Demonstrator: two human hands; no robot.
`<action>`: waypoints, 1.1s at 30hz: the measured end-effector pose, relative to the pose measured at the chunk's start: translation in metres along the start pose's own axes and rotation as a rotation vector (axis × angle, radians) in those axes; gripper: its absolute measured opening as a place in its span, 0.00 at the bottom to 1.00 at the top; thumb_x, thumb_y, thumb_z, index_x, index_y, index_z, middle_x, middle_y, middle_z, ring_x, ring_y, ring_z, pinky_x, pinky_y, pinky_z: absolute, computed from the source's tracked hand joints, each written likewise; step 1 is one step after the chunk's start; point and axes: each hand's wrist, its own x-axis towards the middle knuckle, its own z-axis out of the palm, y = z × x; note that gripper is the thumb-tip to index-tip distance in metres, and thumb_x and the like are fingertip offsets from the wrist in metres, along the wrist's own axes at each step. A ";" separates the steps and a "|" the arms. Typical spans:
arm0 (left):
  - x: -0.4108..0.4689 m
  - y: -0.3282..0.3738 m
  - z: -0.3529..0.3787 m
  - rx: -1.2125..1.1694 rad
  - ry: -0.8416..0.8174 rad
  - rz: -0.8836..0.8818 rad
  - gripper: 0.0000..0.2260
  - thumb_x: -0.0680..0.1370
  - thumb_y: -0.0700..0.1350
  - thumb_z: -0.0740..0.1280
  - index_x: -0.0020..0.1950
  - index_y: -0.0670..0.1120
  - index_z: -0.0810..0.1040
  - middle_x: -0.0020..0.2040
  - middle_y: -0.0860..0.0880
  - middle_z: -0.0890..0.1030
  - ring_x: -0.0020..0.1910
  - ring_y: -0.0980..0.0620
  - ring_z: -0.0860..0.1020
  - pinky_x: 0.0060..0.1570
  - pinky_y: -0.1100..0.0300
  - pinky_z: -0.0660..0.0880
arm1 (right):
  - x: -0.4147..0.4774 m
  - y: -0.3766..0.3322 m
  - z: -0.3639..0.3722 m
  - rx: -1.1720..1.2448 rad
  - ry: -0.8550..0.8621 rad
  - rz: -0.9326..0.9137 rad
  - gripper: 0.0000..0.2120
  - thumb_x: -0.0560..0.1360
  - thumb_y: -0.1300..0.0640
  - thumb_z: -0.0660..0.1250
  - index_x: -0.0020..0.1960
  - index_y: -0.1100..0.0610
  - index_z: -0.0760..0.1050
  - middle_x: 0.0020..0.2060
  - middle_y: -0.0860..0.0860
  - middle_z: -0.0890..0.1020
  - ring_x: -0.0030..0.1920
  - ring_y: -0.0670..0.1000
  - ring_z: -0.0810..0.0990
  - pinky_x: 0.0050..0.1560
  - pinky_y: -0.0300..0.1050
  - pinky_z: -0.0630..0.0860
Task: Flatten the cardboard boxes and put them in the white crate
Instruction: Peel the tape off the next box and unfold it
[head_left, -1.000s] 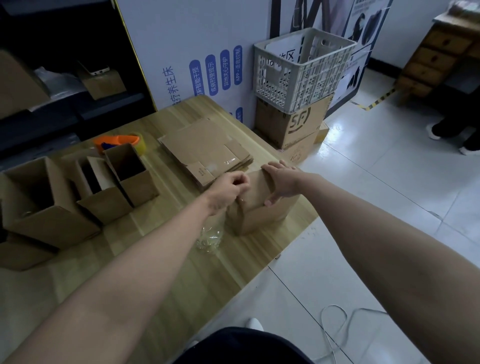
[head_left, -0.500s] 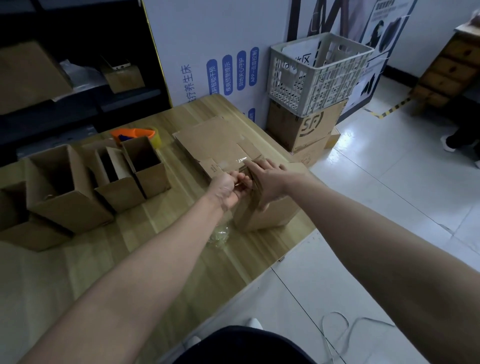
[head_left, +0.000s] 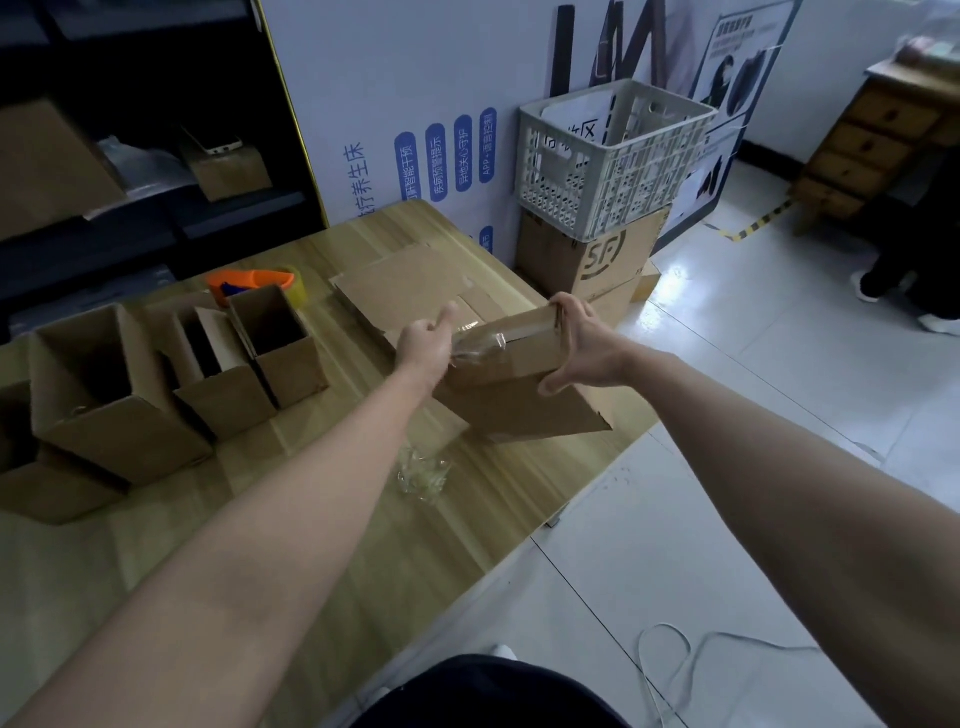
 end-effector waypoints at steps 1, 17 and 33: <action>-0.003 0.002 0.009 0.208 -0.047 0.029 0.29 0.71 0.69 0.61 0.47 0.42 0.75 0.48 0.45 0.77 0.45 0.48 0.74 0.45 0.55 0.75 | 0.000 -0.001 0.004 -0.008 -0.007 -0.001 0.57 0.57 0.50 0.81 0.75 0.48 0.47 0.67 0.49 0.62 0.64 0.53 0.65 0.65 0.54 0.70; -0.022 0.005 0.048 0.435 -0.058 0.299 0.05 0.75 0.42 0.70 0.41 0.41 0.78 0.41 0.46 0.80 0.40 0.51 0.77 0.44 0.57 0.76 | 0.008 -0.026 0.023 -0.716 -0.209 0.112 0.56 0.61 0.43 0.77 0.77 0.54 0.48 0.71 0.55 0.61 0.71 0.58 0.60 0.69 0.61 0.59; 0.009 -0.033 -0.056 -0.293 0.576 -0.158 0.11 0.75 0.35 0.67 0.34 0.44 0.72 0.42 0.45 0.80 0.41 0.50 0.76 0.47 0.60 0.75 | 0.012 -0.017 -0.009 -0.667 -0.118 0.023 0.53 0.58 0.53 0.79 0.75 0.53 0.51 0.68 0.54 0.60 0.69 0.58 0.61 0.71 0.62 0.54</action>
